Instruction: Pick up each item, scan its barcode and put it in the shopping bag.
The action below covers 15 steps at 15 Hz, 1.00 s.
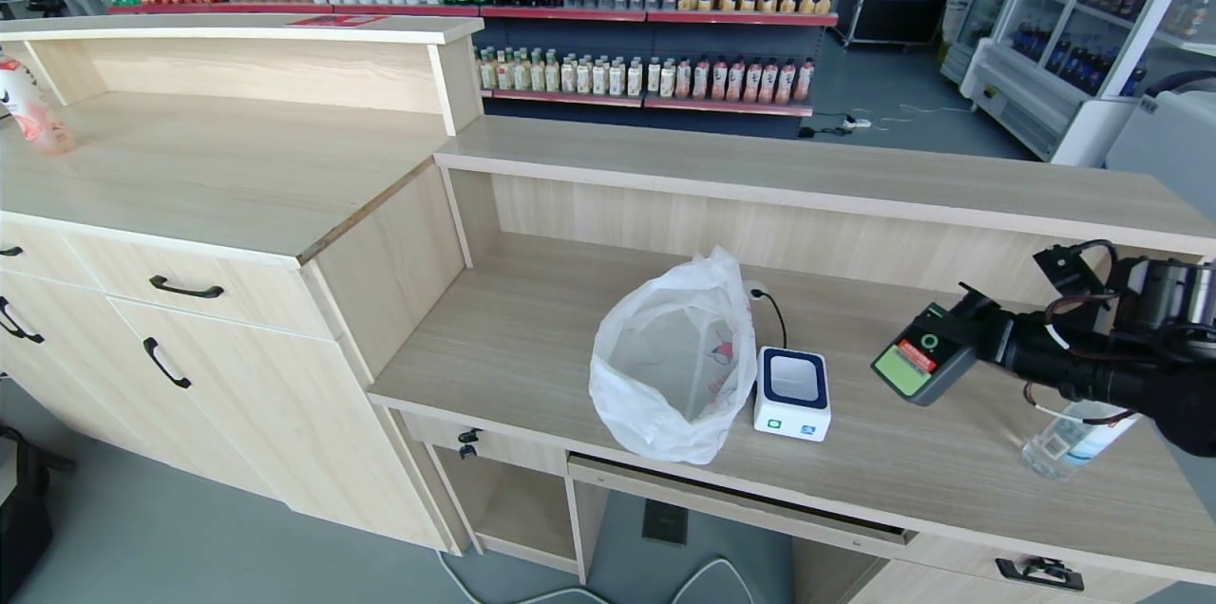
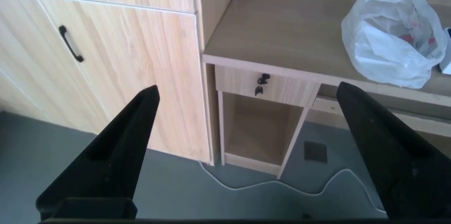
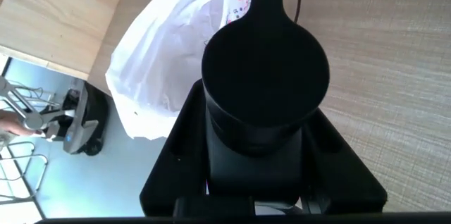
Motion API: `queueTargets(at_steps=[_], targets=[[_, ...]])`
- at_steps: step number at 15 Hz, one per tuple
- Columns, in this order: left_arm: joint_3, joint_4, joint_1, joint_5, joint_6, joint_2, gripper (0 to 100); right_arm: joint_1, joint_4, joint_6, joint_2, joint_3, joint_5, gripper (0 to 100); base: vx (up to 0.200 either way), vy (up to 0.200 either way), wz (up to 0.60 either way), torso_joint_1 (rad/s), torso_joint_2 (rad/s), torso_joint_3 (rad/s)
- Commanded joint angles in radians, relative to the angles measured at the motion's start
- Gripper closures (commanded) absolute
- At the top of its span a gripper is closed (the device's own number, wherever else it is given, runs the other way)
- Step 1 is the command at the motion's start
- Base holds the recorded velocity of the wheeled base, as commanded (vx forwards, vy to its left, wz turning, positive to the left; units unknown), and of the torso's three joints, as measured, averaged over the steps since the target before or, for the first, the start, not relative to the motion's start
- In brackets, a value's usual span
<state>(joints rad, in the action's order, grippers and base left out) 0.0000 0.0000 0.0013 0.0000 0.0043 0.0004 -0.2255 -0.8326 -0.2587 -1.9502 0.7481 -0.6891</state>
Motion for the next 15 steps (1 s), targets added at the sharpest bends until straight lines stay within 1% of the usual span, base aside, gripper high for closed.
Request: queueTargets(at_steps=[1, 15], targets=[[0.0, 0.0, 0.0, 0.0, 0.0, 0.0, 0, -0.006, 0.0, 0.026, -0.026, 0.0, 0.002, 100, 0.0, 0.0, 0.0, 0.0, 0.0, 0.0], [0.0, 0.0, 0.0, 0.0, 0.0, 0.0, 0, -0.005, -0.005, 0.027, -0.104, 0.065, 0.002, 100, 0.0, 0.0, 0.0, 0.0, 0.0, 0.0]])
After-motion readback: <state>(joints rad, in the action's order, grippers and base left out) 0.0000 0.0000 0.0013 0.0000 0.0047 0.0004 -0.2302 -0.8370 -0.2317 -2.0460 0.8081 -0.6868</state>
